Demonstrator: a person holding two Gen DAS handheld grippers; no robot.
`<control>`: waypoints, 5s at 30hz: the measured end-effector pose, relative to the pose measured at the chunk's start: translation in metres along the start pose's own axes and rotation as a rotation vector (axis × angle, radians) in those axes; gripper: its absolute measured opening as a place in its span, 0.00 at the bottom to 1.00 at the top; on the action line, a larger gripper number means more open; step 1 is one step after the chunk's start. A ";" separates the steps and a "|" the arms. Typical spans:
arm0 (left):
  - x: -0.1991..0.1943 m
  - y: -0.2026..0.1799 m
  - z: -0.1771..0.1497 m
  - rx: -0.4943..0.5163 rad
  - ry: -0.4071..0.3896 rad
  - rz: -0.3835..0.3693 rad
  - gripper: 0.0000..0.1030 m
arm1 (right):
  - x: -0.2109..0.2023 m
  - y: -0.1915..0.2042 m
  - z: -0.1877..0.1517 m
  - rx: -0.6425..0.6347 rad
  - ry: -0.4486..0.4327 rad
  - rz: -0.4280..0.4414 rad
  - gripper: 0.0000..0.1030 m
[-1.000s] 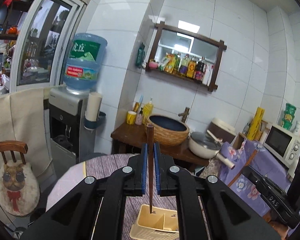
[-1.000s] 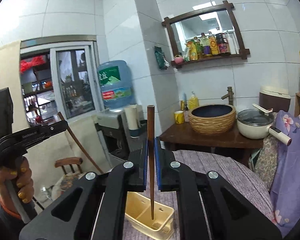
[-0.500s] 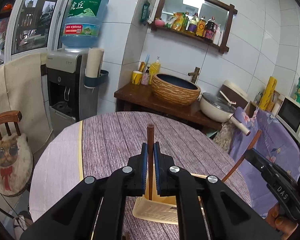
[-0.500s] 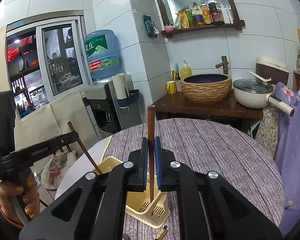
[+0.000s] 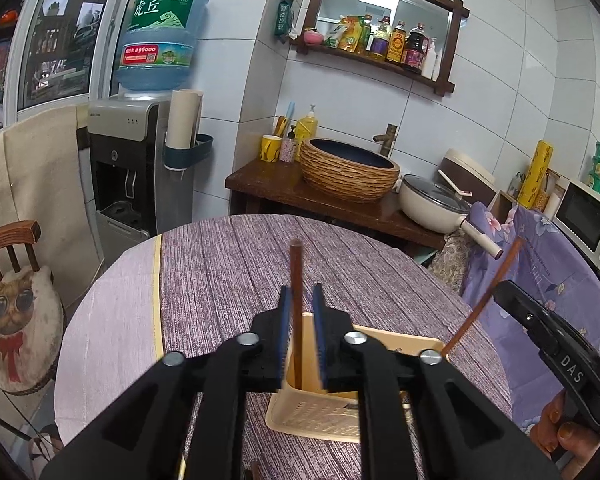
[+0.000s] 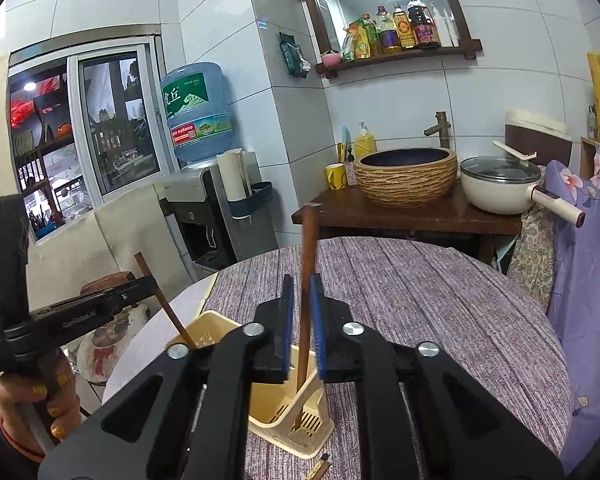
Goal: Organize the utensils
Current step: 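Carry both chopsticks over the cream holder and open both grippers to drop them, then withdraw both open grippers back toward the utensils on the table, then close the left gripper on a wooden chopstick while the right gripper grasps another, then lift both chopsticks upright and carry them toward the cream holder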
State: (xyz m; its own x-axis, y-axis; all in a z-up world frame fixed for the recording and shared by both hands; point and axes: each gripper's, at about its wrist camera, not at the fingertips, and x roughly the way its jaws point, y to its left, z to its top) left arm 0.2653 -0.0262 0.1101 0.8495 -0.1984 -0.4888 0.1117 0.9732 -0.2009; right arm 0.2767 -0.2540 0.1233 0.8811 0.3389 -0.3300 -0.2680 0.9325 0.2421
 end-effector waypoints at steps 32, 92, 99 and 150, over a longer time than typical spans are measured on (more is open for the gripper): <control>-0.051 0.079 -0.164 -0.038 0.120 0.221 0.94 | -0.051 0.002 -0.169 0.016 0.210 -0.150 0.80; 0.006 0.043 -0.196 0.137 0.332 0.239 0.49 | 0.010 0.010 -0.198 0.080 0.485 -0.216 0.37; 0.009 0.048 -0.191 0.123 0.342 0.250 0.48 | 0.013 -0.006 -0.193 0.130 0.494 -0.205 0.30; 0.042 0.046 -0.168 0.067 0.361 0.245 0.08 | 0.049 -0.024 -0.177 0.251 0.451 -0.149 0.09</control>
State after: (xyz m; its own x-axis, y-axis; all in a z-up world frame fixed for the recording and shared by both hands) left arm 0.2192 -0.0092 -0.0623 0.6215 0.0230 -0.7831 -0.0273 0.9996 0.0078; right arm 0.2567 -0.2374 -0.0603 0.6326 0.2766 -0.7234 -0.0030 0.9349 0.3548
